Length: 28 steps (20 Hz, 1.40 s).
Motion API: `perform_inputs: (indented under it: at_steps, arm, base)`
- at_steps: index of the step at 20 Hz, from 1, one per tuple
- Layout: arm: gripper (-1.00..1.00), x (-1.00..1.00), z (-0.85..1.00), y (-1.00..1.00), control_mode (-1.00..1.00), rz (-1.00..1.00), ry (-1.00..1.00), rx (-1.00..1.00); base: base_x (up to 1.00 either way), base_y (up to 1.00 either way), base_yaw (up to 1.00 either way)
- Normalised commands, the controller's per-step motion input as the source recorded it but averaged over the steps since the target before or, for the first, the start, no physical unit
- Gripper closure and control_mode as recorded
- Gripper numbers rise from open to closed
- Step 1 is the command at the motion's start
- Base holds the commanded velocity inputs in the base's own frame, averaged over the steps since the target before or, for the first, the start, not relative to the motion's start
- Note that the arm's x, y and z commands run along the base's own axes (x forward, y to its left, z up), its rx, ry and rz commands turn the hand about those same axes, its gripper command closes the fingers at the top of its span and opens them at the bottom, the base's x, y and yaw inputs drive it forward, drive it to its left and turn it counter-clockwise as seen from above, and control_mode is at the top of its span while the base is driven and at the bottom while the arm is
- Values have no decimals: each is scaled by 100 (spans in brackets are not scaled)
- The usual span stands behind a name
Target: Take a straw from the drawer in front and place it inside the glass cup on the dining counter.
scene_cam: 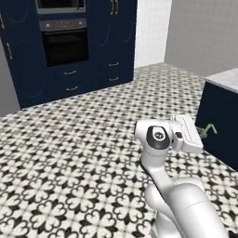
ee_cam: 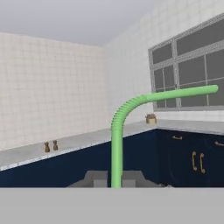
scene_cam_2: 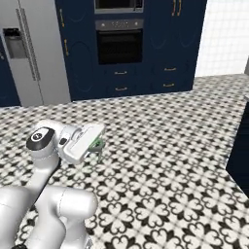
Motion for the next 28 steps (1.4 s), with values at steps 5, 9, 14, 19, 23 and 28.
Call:
perform_inputs:
  at_steps: [5,9,14,19,23,28]
  arm:
    - [100,0,0,0,100,0,0,0]
    - [100,0,0,0,100,0,0,0]
    - [100,0,0,0,100,0,0,0]
    - [100,0,0,0,100,0,0,0]
    - [100,0,0,0,100,0,0,0]
    - [100,0,0,0,100,0,0,0]
  base:
    - [100,-17,-43]
    - [100,-11,-41]
    - [100,8,-33]
    - [100,33,-21]
    - [100,38,-22]
    - [100,36,-44]
